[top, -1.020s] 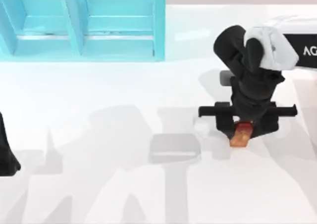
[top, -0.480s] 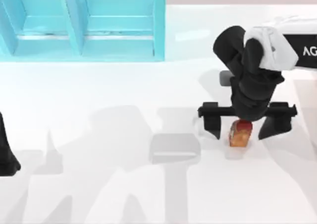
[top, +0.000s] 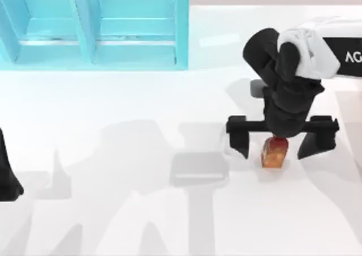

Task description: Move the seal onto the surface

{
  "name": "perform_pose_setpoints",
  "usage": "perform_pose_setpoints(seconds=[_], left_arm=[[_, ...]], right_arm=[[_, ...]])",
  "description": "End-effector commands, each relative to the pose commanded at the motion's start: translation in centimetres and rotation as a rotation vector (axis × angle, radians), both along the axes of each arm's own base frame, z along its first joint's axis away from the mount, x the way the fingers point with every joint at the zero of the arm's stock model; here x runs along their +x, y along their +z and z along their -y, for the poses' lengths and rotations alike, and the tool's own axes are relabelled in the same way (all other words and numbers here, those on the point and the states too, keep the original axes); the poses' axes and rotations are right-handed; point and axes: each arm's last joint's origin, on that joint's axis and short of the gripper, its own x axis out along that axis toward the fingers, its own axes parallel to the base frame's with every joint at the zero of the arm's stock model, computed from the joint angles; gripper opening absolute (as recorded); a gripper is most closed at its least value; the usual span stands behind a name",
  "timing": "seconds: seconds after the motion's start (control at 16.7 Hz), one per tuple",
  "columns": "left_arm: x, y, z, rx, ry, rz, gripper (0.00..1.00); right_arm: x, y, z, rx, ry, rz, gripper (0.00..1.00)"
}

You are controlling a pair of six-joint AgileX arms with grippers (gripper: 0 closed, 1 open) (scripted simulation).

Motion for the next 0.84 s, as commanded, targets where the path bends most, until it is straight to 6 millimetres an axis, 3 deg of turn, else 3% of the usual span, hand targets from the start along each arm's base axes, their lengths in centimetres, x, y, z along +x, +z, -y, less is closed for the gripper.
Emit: perform_pose_setpoints(seconds=[0.12,0.36,0.6,0.84], left_arm=[[0.0,0.0,0.0,0.0,0.0,0.0,1.0],[0.0,0.0,0.0,0.0,0.0,0.0,1.0],[0.0,0.0,0.0,0.0,0.0,0.0,1.0],[0.0,0.0,0.0,0.0,0.0,0.0,1.0]], right_arm=[[0.3,1.5,-0.4,0.002,0.008,0.008,1.0],[0.6,7.4,-1.5,0.015,0.052,0.032,1.0],[0.2,12.9,-0.6,0.003,0.022,0.008,1.0],[-0.1,14.8,0.1,0.0,0.002,0.005,1.0]])
